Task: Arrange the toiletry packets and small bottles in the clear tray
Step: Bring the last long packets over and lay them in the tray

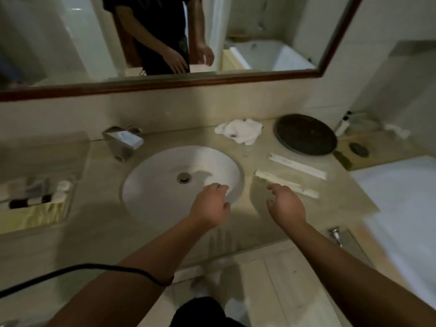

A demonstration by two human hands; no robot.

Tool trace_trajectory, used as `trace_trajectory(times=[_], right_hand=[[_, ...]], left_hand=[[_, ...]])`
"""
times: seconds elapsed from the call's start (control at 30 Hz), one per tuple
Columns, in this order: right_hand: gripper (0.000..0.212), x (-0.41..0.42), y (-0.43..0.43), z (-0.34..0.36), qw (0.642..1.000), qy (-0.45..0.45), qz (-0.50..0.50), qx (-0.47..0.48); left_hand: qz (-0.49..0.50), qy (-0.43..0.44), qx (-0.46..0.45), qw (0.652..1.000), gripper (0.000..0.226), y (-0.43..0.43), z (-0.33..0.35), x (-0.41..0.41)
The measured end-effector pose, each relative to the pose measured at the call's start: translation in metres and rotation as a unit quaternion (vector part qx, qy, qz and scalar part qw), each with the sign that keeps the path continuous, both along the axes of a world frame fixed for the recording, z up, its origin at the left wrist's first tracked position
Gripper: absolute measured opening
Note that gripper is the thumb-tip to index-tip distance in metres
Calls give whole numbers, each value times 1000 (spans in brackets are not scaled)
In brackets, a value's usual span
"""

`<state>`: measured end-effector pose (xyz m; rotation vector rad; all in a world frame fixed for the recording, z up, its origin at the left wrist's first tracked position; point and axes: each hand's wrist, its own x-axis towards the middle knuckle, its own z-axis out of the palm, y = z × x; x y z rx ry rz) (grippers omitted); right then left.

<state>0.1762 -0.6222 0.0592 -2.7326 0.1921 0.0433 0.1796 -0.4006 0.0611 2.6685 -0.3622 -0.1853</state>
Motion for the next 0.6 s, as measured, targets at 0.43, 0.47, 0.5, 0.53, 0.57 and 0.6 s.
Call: trace_trajectory(times=[0.43,0.47,0.5,0.53,0.57,0.6], right_hand=[[41,80,-122,-17,997,9,-78,-26],[41,87,-127,-19,996,10,-83,-26],[41,92,-132,-21,996,14,-84,-23],[41,97,-137,-22,996,17,-81,-20],[40,102,-142,-24,997,17,-77,-16],[40,108,-148,-25,997,14,-74,-13]], left_hand=[[-73,71,-25,994,40,-134,-30,126],[-75,62,-26,995,38,-138,-33,132],[-74,54,-26,995,37,-141,-35,138],[-65,55,-26,996,38,-144,-36,142],[-51,65,-27,996,39,-146,-36,145],[-36,77,-21,996,41,-149,-38,149]])
